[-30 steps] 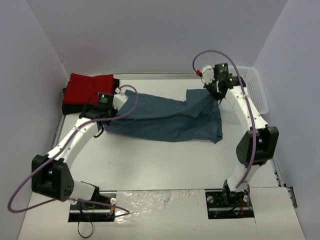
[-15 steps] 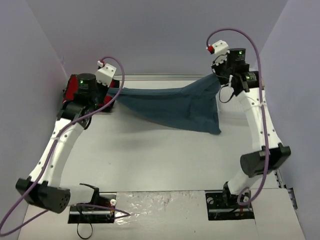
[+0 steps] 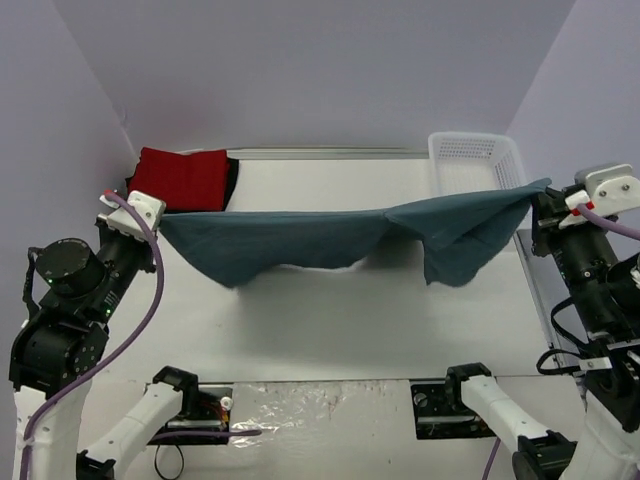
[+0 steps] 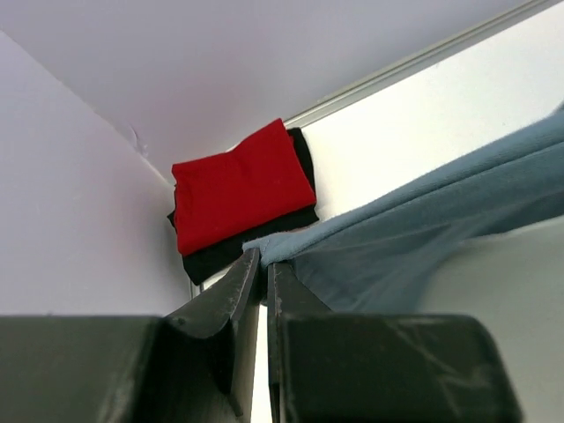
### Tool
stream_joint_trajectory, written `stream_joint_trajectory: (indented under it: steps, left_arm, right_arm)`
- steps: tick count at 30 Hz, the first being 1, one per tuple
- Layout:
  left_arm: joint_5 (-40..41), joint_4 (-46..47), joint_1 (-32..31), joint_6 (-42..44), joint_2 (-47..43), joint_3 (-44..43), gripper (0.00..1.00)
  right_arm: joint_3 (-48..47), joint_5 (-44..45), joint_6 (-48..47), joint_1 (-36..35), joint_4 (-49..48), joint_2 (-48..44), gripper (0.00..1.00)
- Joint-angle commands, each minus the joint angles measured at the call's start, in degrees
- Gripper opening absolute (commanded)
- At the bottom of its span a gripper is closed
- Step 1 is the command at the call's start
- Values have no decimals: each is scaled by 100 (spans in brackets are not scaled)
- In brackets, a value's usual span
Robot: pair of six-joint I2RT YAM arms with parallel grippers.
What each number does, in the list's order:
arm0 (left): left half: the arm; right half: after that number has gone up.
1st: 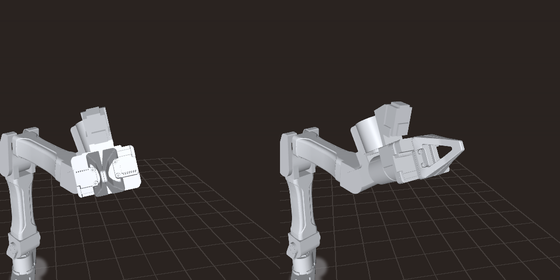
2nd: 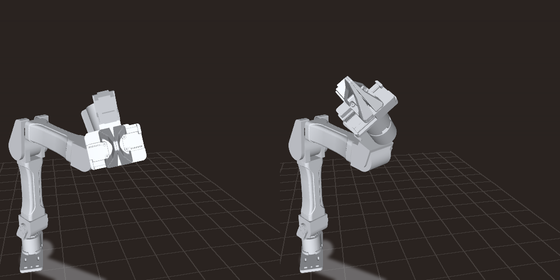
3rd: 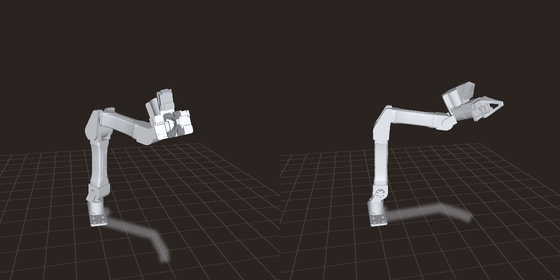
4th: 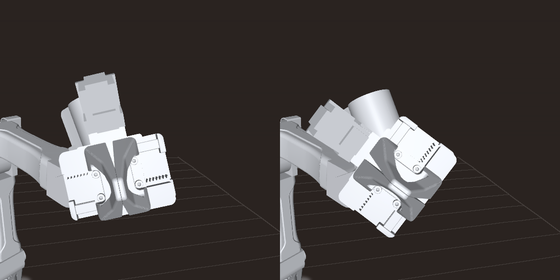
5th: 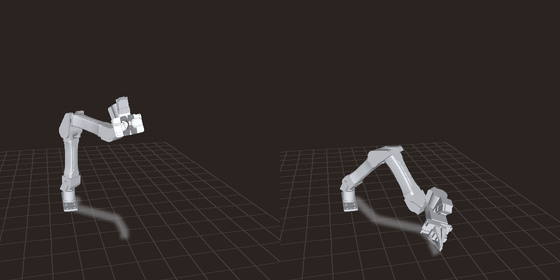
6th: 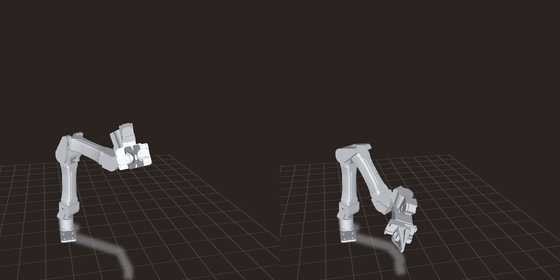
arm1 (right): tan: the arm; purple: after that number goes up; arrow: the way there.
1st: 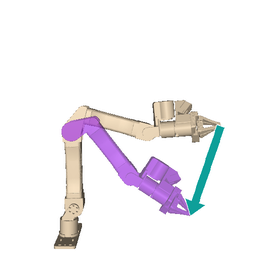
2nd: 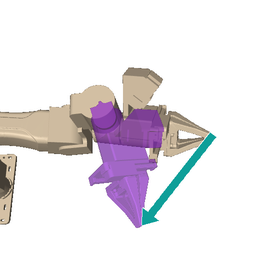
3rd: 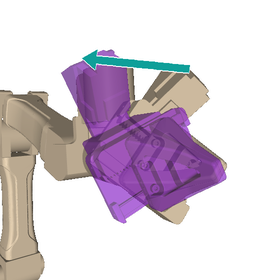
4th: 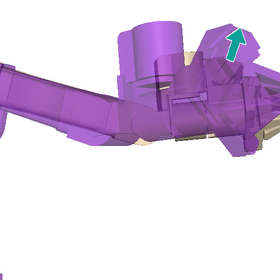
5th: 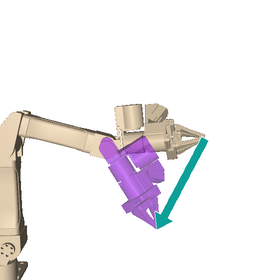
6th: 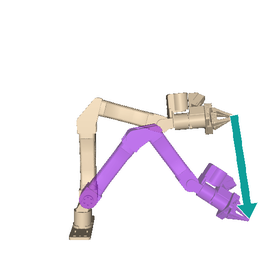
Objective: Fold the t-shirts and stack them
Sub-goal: Flatten out the tshirt
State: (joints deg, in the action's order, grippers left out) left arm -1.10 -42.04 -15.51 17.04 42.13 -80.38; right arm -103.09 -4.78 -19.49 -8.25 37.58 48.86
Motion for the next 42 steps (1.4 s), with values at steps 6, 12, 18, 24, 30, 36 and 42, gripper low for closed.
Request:
stream_joint_trajectory:
  steps: [6,12,18,24,30,36,42]
  left_arm:
    - [66,397,57,-43,1103,-733,3]
    - [751,1091,57,-25,2315,-681,2]
    - [857,1488,135,10,3853,-1040,2]
    - [1279,1585,276,-131,4875,-2542,2]
    - [1078,1330,276,-209,4384,-3880,2]
    - [919,1040,320,-166,2935,-2425,2]
    - [893,1006,531,307,1677,289,3]
  right_arm:
    - [-528,679,-169,52,-381,1476,0]
    - [-923,654,-178,52,-769,3189,0]
    - [-1895,671,-214,52,-902,5105,0]
    - [-3697,759,-134,43,-893,6039,0]
    - [-4141,698,-20,25,-1042,5179,0]
    - [-2000,171,-2,34,-1280,3176,0]
    - [1275,-32,-248,34,-1113,1286,0]
